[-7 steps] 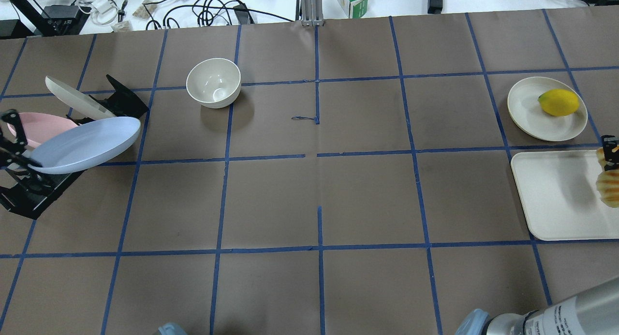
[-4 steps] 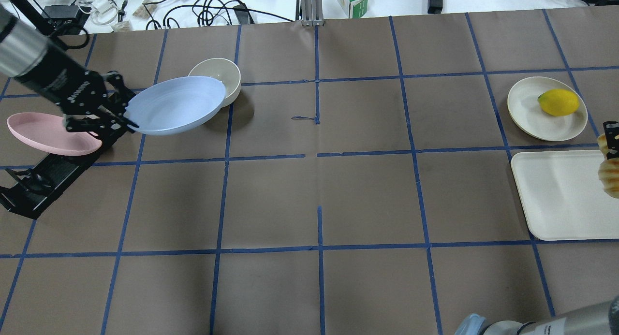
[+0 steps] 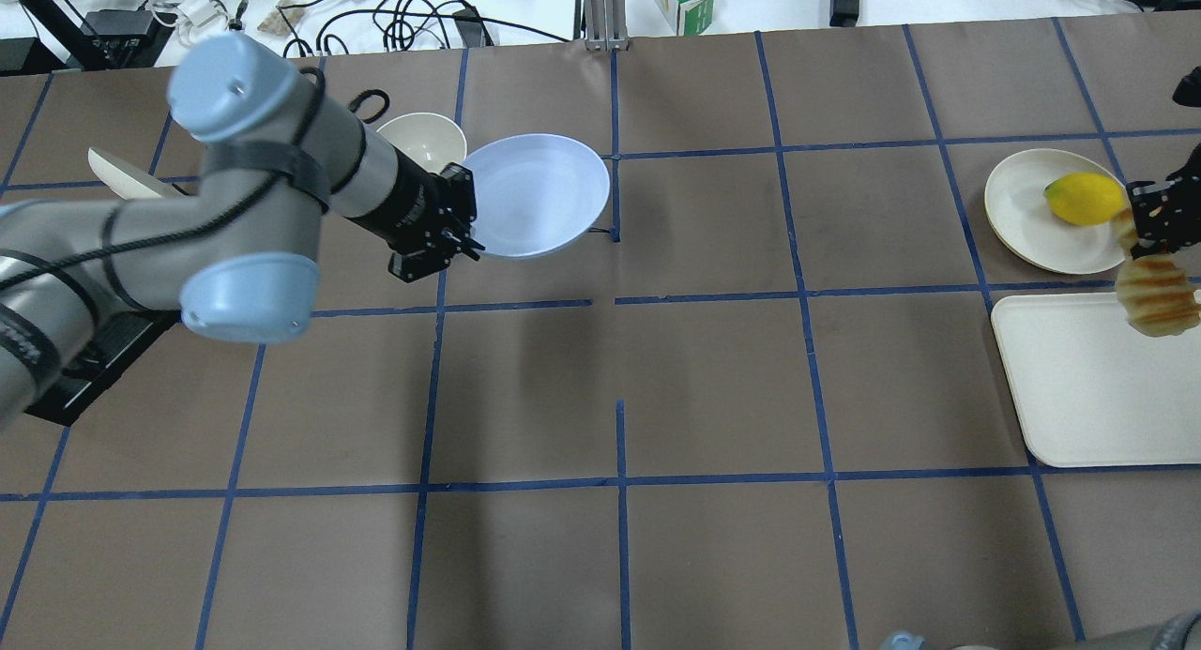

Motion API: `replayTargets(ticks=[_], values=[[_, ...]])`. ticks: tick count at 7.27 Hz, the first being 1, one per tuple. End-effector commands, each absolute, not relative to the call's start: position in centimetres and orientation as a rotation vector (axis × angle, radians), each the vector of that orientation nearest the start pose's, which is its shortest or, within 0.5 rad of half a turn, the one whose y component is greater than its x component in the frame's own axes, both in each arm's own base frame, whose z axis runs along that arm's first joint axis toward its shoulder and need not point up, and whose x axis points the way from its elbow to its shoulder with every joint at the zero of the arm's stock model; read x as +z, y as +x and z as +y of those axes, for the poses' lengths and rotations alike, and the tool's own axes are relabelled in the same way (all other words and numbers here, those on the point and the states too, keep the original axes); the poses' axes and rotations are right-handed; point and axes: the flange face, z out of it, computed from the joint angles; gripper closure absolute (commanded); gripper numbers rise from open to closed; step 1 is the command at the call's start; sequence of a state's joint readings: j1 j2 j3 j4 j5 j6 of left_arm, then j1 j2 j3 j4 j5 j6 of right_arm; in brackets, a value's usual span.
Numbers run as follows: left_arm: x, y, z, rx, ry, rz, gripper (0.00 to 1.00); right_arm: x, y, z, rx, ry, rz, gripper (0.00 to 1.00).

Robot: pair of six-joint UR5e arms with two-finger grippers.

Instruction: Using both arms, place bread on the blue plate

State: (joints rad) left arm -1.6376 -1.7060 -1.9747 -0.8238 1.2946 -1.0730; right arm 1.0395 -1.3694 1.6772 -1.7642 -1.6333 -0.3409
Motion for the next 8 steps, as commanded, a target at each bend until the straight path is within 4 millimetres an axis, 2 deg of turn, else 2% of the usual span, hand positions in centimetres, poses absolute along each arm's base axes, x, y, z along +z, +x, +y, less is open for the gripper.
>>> replayTargets(ticks=[1, 2, 3, 4, 5, 6, 7, 8], values=[[23.6, -22.6, -46.4, -0.117, -1.67, 3.104, 1.0, 36.5, -9.7, -55.7, 0.169, 0.243, 3.125, 1.0], [21.1, -23.3, -46.1, -0.106, -1.654, 3.116, 1.0, 36.8, -6.1, -56.1, 0.164, 0.243, 3.115, 1.0], [19.9, -25.4, -45.3, -0.066, -1.582, 3.139, 1.0, 37.5, -3.8, -55.8, 0.159, 0.241, 3.112, 1.0], [19.6, -26.7, -44.6, -0.05, -1.536, 3.157, 1.0, 38.3, 0.1, -55.7, 0.13, 0.209, 3.094, 1.0], [19.8, -26.7, -44.6, -0.055, -1.538, 3.157, 1.0, 38.2, 5.5, -55.7, 0.121, 0.188, 3.082, 1.0], [19.3, -26.1, -44.5, -0.145, -1.494, 3.096, 0.5, 38.0, 10.8, -55.1, 0.13, 0.242, 3.085, 1.0], [20.3, -25.9, -44.6, -0.23, -1.452, 3.091, 0.01, 36.9, 15.6, -55.1, 0.12, 0.255, 3.043, 1.0], [22.2, -25.3, -45.6, -0.309, -1.293, 3.162, 0.0, 36.1, 19.5, -55.1, 0.072, 0.263, 3.021, 1.0]])
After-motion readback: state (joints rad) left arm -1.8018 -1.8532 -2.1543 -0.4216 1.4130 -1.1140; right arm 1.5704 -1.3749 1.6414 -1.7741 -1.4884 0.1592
